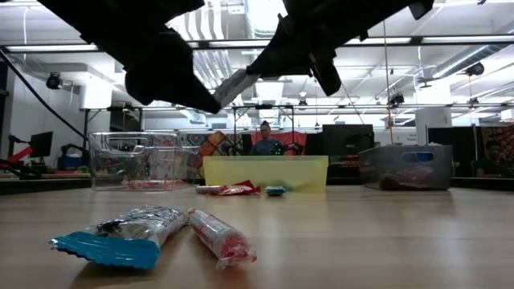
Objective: Sort candy
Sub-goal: Put the white chocolate into the yellow bin, then put the orange candy into the transparent bin
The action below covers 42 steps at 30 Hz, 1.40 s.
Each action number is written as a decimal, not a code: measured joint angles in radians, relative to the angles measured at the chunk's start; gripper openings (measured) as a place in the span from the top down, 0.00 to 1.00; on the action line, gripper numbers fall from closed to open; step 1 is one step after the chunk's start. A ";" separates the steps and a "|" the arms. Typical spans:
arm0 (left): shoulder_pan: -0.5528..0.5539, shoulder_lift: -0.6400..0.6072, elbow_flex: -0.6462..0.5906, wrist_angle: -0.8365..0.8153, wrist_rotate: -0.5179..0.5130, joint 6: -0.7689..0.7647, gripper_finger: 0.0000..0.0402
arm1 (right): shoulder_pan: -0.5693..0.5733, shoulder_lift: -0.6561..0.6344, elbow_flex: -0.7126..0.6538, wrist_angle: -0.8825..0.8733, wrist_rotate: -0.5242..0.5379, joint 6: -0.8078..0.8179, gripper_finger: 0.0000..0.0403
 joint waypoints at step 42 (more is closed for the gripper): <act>-0.198 -0.369 -0.063 -0.397 -0.089 -0.346 0.59 | -0.580 0.084 0.001 -0.095 0.022 0.037 0.72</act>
